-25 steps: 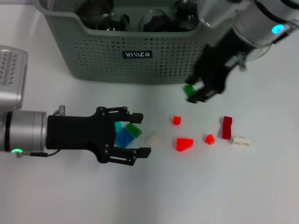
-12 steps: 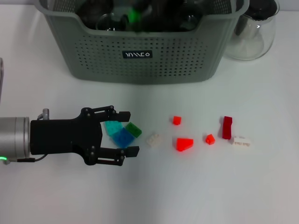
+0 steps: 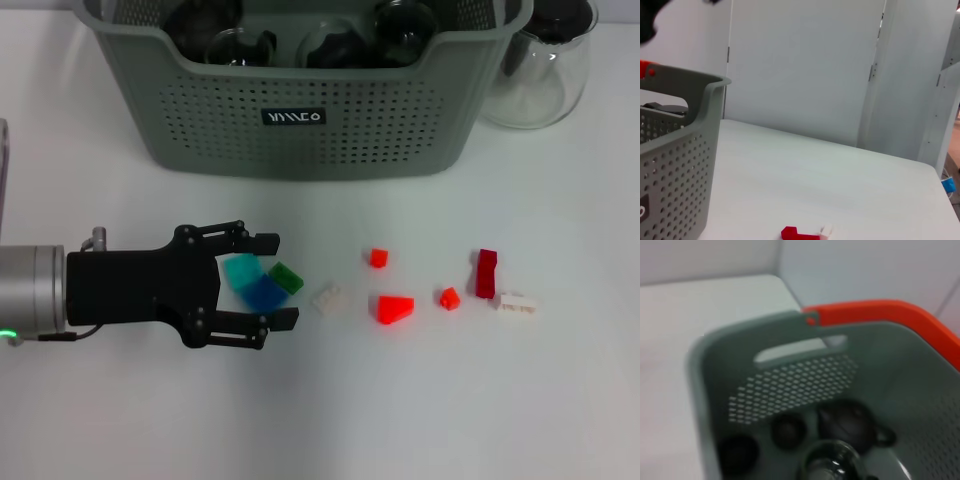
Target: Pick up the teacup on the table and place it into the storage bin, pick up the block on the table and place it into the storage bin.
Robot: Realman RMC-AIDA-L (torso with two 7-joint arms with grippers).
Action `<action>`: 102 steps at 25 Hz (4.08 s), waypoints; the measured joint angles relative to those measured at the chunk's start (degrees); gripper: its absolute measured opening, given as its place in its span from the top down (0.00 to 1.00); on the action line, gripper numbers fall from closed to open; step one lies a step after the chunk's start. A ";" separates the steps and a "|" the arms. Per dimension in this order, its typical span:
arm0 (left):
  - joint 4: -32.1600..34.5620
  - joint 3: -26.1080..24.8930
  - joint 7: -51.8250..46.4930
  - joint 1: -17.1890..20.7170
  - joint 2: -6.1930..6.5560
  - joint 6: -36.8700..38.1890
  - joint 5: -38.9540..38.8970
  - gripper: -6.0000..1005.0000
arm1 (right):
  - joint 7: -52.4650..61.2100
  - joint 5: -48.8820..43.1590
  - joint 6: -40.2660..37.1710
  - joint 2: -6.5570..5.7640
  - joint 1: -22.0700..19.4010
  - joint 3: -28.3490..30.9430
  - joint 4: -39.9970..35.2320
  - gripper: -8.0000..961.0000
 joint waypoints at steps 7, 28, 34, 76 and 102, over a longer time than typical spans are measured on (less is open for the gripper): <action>0.16 -0.17 0.01 -0.21 0.08 -0.22 0.00 0.14 | 0.08 -1.32 12.58 0.89 2.35 -3.10 10.76 0.46; 0.03 -1.61 0.01 -0.14 0.17 -0.84 -0.01 0.14 | 5.09 -1.44 14.03 1.01 2.11 -12.43 10.79 0.27; 0.04 -1.63 0.01 -0.03 0.17 -0.86 -0.02 0.14 | 5.34 1.90 7.86 0.71 -2.50 -11.82 -3.14 0.19; -0.45 -2.41 0.01 0.56 -0.01 -1.60 -0.01 0.14 | 3.87 -7.41 -33.76 0.74 -21.16 -10.82 -20.21 0.18; -1.78 -2.41 0.54 0.65 0.00 -2.57 -0.01 0.14 | 6.01 -9.10 -26.12 0.81 -21.15 -18.32 -11.61 0.04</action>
